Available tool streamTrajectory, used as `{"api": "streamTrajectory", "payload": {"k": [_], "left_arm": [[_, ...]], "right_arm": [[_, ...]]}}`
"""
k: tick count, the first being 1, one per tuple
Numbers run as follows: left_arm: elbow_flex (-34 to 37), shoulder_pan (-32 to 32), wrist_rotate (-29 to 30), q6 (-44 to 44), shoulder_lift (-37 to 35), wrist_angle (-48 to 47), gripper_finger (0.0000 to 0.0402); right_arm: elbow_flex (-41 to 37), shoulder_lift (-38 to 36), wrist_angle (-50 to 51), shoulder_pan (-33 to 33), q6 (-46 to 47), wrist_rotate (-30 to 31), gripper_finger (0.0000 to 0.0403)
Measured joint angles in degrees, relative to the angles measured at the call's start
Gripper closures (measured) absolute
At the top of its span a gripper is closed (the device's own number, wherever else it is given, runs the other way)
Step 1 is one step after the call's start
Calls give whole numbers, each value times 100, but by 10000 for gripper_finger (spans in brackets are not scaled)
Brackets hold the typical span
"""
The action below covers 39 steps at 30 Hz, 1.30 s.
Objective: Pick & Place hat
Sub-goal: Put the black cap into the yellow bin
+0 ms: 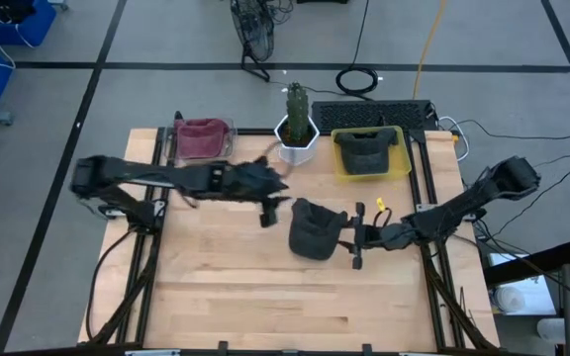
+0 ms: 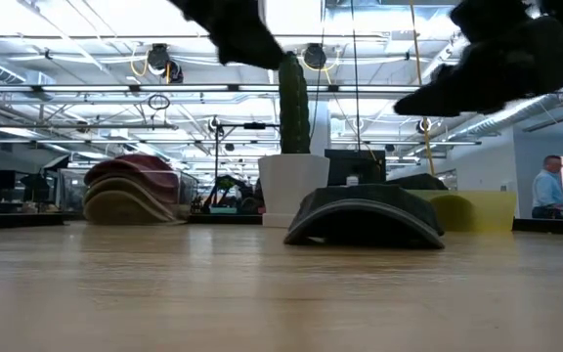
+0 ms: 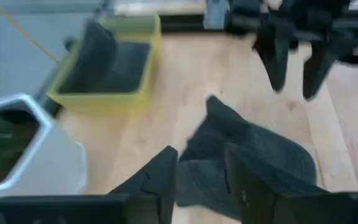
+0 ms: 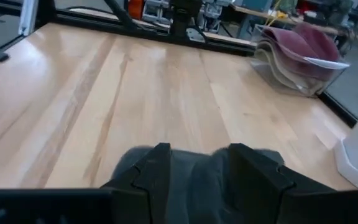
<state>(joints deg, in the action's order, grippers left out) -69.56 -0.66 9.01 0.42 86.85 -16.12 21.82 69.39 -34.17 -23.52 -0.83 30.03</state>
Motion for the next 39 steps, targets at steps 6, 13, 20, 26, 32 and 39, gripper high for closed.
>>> {"api": "streamTrajectory", "payload": {"k": [6, 13, 20, 26, 32, 39], "left_arm": [[1789, -205, -575, -46, -1615, 1827, 303], [3055, -250, -1349, -80, -2603, 3459, 311], [3078, -186, -1366, -312, -2887, 3453, 311], [3075, -156, -1365, -100, -2936, 3461, 311], [3075, -167, -1353, 66, -2962, 3634, 311], [3073, -167, -1350, 78, -2969, 3694, 311]], "right_arm": [[1120, 1034, 972, 257, 323, -513, 259], [2595, 1994, 2527, -16, 318, -601, 259], [3410, 2929, 3288, -365, 94, 144, 259], [4234, 3695, 4169, -692, -280, 1107, 257], [4366, 3954, 4300, -862, -109, 1223, 221], [4363, 4124, 4423, -727, 45, 1401, 171]]}}
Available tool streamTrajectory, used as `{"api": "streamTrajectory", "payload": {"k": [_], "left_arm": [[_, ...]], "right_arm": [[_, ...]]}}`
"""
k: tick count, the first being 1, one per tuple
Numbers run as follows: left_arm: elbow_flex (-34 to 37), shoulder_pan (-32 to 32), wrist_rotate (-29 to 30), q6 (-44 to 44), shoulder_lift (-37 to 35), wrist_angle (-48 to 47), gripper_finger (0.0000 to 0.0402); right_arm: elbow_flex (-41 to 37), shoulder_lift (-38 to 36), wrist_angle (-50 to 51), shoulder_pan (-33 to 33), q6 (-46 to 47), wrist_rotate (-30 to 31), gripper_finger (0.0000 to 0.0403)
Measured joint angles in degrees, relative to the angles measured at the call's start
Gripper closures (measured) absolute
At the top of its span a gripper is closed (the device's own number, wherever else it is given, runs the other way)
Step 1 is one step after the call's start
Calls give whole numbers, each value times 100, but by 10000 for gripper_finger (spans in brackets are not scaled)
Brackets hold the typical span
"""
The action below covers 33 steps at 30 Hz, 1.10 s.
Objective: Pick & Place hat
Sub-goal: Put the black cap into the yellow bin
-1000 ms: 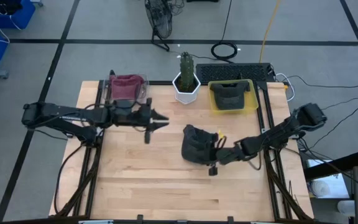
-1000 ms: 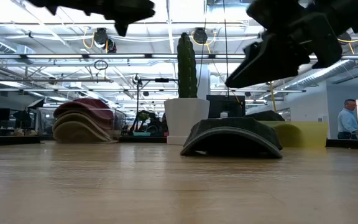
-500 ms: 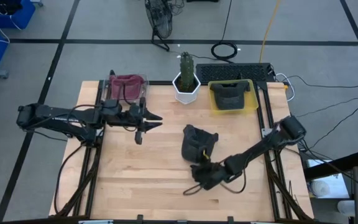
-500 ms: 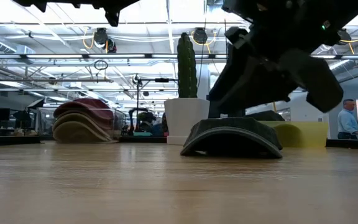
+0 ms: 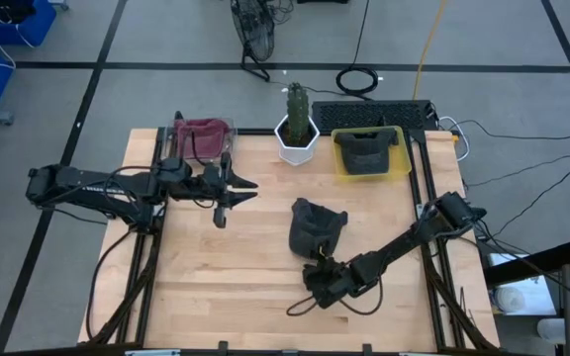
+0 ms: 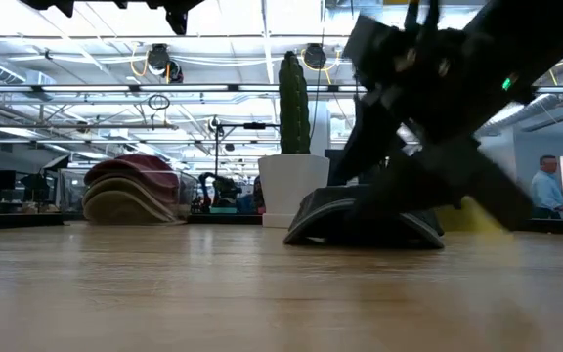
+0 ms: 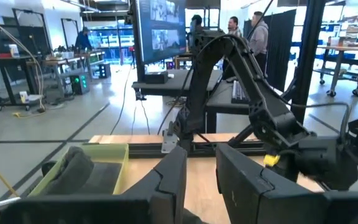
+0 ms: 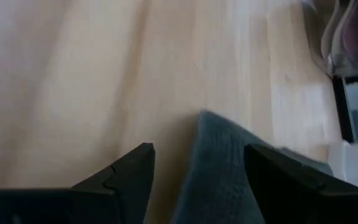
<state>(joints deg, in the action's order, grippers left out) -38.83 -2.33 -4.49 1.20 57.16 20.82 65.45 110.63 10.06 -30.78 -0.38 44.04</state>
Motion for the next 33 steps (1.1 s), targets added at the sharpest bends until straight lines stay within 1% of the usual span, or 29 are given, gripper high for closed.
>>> {"api": "streamTrajectory", "payload": {"k": [3, 6, 11, 15, 20, 23, 26, 30, 33], "left_arm": [[-2, 0, 0, -11, -1, -75, 311], [-1, 0, 1, -19, 1, -291, 311], [-2, 0, 4, -148, 1, -343, 311], [-1, 0, 4, -199, 1, -343, 311], [-2, 7, 4, -276, 1, -344, 311], [-2, 7, 4, -261, 1, -345, 311], [-2, 7, 7, -257, 1, -345, 311], [-2, 7, 7, -255, 1, -345, 311], [-2, 7, 8, -253, 1, -345, 311]], "right_arm": [[-37, 107, 86, 106, -20, 135, 168], [-150, 151, 146, 166, -40, 304, 176], [-250, 158, 267, 107, 40, 984, 203], [-251, 157, 288, 4, 25, 1348, 237], [-251, 153, 576, -15, 167, 1773, 300], [-251, 153, 611, -18, 214, 1686, 334], [-251, 153, 652, -51, 211, 1596, 349], [-251, 153, 702, -60, 395, 1566, 344], [-254, 151, 699, -79, 715, 1239, 323]]}}
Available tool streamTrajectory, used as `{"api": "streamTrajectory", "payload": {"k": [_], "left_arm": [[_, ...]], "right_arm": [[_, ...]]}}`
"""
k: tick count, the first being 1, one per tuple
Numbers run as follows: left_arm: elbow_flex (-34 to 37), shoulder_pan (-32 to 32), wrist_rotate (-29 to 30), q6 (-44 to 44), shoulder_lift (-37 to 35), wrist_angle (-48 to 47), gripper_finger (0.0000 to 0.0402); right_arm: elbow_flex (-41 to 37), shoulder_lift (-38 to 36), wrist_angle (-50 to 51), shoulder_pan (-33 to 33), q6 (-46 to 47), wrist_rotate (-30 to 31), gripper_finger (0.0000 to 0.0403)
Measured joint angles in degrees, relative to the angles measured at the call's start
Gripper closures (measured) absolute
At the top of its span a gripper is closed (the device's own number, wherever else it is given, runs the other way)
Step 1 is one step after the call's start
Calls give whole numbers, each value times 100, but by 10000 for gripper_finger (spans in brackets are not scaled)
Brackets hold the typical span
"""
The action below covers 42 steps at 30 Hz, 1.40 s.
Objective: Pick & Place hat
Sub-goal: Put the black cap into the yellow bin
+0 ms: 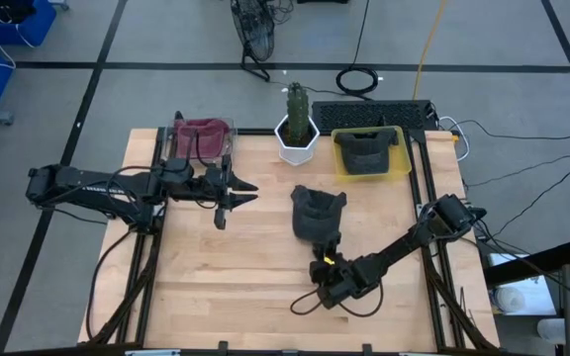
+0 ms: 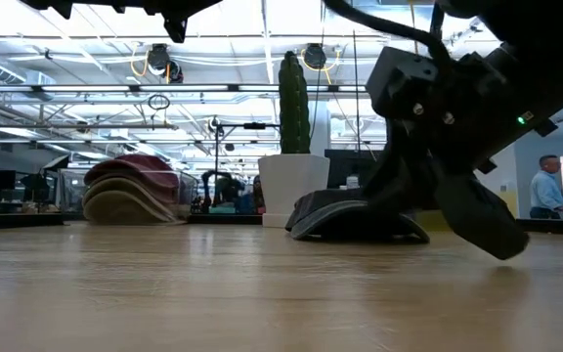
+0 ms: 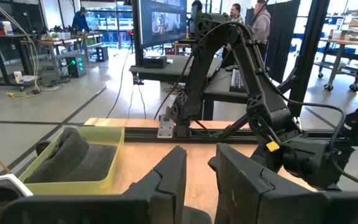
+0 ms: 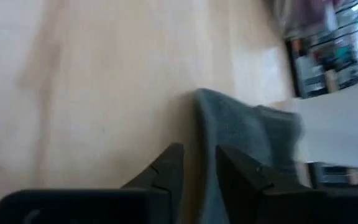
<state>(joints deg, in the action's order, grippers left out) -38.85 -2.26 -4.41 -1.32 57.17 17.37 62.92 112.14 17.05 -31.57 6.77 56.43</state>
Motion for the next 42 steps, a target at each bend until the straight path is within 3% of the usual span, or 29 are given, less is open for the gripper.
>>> {"api": "streamTrajectory", "payload": {"k": [6, 13, 16, 21, 31, 42], "left_arm": [[0, 0, 1, 9, 0, -2, 311], [0, 0, 2, 7, 0, -9, 311], [-2, 0, 3, 4, 2, -63, 311], [-2, 0, 3, -2, 2, -72, 311], [-2, 0, 3, -3, 2, -85, 311], [-2, 0, 3, -2, 2, -86, 311]], "right_arm": [[0, -2, -23, 111, 588, 513, 272], [4, 109, -80, 235, 469, -20, 245], [7, 122, -95, 236, 471, -72, 244], [7, 138, -26, 249, 446, 364, 252], [-171, 122, 65, 496, 747, 344, 268], [-179, 131, 104, 337, 490, 223, 271]]}}
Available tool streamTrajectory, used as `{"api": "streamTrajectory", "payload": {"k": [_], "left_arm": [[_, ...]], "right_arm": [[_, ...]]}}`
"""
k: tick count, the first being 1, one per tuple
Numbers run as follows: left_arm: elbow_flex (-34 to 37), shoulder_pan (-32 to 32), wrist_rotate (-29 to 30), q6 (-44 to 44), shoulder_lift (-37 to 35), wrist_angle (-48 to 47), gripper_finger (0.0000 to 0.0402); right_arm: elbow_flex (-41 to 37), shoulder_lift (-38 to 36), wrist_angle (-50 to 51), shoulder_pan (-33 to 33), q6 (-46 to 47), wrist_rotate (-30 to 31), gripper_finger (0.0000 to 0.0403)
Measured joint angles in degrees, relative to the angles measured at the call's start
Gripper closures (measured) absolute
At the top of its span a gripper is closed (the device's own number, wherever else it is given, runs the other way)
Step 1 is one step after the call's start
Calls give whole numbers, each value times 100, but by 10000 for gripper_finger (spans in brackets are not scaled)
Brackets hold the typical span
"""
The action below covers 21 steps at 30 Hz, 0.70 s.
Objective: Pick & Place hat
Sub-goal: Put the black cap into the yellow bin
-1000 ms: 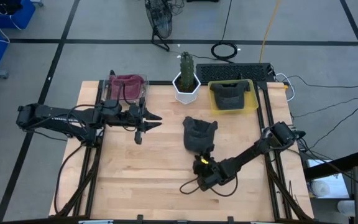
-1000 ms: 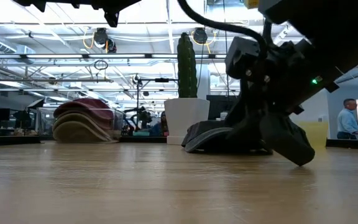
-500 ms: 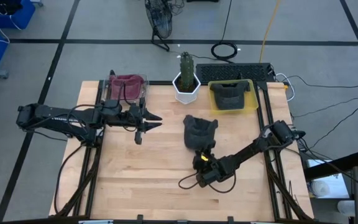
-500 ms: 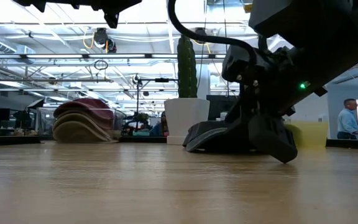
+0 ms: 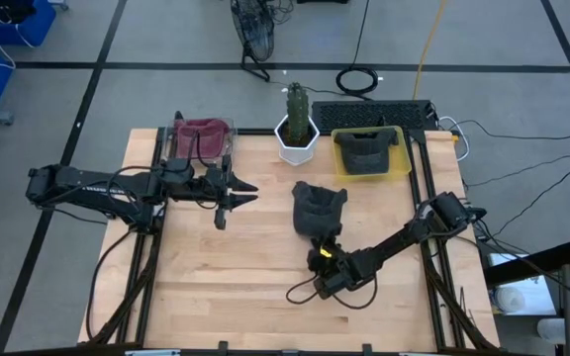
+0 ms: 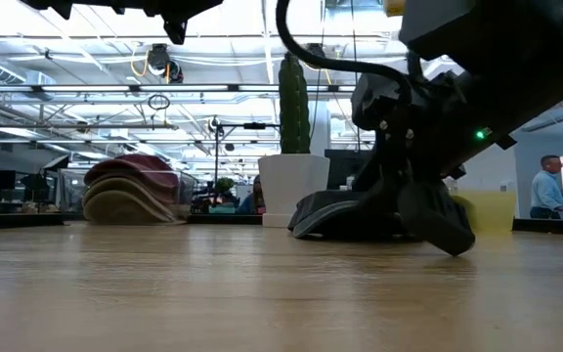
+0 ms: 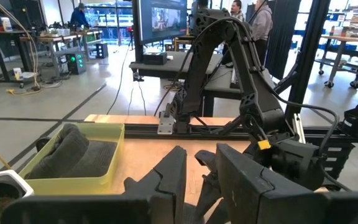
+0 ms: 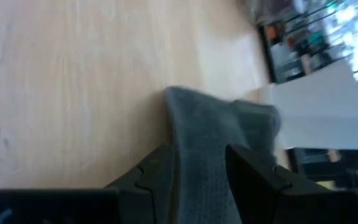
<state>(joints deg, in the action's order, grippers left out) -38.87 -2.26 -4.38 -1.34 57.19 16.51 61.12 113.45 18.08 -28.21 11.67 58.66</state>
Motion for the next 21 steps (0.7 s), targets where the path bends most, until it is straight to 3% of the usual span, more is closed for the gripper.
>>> {"api": "streamTrajectory", "payload": {"k": [7, 17, 21], "left_arm": [[0, 0, 0, -22, 0, -16, 311], [0, 0, -2, -146, 0, -192, 311], [0, 0, -2, -184, 0, -213, 311]], "right_arm": [[276, 7, 545, 238, 541, -1070, 273], [483, 26, 944, 212, 400, -1101, 273], [483, 24, 1143, 102, 344, -706, 273]]}}
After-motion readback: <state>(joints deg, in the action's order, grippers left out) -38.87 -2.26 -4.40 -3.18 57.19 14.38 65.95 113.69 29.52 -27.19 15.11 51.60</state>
